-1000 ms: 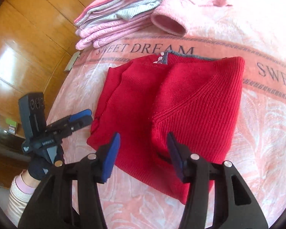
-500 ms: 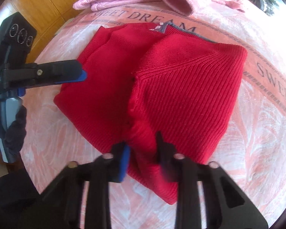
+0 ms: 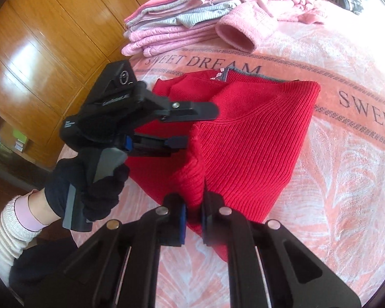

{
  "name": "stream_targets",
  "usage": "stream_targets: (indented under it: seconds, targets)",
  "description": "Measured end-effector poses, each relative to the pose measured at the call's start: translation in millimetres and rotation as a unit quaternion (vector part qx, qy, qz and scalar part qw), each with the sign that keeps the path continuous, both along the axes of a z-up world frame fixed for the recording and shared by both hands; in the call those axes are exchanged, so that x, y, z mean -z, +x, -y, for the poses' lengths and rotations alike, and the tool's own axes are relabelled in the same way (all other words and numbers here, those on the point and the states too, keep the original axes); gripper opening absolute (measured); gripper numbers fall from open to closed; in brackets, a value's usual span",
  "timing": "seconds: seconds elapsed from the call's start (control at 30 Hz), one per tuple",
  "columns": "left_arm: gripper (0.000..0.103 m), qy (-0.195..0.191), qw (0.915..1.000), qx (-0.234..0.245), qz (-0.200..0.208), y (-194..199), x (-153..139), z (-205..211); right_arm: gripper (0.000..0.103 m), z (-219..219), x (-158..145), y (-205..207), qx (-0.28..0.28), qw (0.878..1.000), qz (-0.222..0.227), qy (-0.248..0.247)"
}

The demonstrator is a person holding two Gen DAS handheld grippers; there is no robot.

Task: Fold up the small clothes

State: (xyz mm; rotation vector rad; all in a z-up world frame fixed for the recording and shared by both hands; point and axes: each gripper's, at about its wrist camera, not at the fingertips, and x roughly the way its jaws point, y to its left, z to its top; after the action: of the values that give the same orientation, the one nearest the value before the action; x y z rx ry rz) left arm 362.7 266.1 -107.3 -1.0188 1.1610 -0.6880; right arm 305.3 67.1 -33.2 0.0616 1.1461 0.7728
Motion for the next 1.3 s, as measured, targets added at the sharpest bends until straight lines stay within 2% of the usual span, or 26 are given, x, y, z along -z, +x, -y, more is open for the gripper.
stream_targets:
  seconds: [0.17,0.23,0.27,0.3,0.4,0.53,0.77,0.93,1.1,1.2,1.3]
  targets:
    - [0.070,-0.016,0.9998,-0.005,-0.012,18.0,12.7,17.0,0.007,12.2,-9.3,-7.4,-0.002,1.000,0.005,0.025]
    - [0.054,-0.014,0.9999,-0.010,-0.005,21.4,16.5,17.3,0.007,14.8,-11.9,-9.8,-0.004,0.999,0.007,0.031]
    - [0.040,-0.008,1.0000,-0.006,0.001,23.8,17.3,17.6,0.007,15.0,-12.5,-11.4,-0.006,0.999,0.009,0.032]
    - [0.031,-0.003,1.0000,-0.005,0.006,23.7,17.4,13.7,0.007,13.9,-12.4,-11.4,-0.008,0.999,0.009,0.033]
    - [0.021,0.006,0.9995,-0.005,0.030,25.1,10.2,5.0,0.007,8.2,-11.6,-16.3,-0.018,0.999,0.004,0.039]
    - [0.019,0.015,0.9968,0.000,0.078,22.2,-11.1,-5.5,0.007,-12.5,-12.6,-22.8,-0.036,0.999,0.004,0.041]
    - [0.019,0.051,0.9853,0.005,0.163,18.8,-60.6,-49.5,0.007,-62.8,-23.9,-24.9,-0.060,0.996,0.012,0.065]
    - [0.019,0.082,0.9785,0.000,0.189,13.2,-75.6,-93.3,0.007,-114.8,-22.0,-27.4,-0.082,0.995,0.017,0.062]
    - [0.019,0.115,0.9750,-0.022,0.189,8.3,-65.7,-135.5,0.007,-162.5,-3.1,-28.3,-0.096,0.994,0.012,0.048]
    - [0.019,0.141,0.9749,-0.033,0.169,2.8,-42.7,-159.9,0.007,-184.1,12.2,-27.8,-0.099,0.994,-0.002,0.045]
    - [0.019,0.164,0.9743,-0.032,0.151,1.9,-19.4,-167.0,0.007,-201.3,31.7,-27.8,-0.101,0.995,-0.013,0.023]
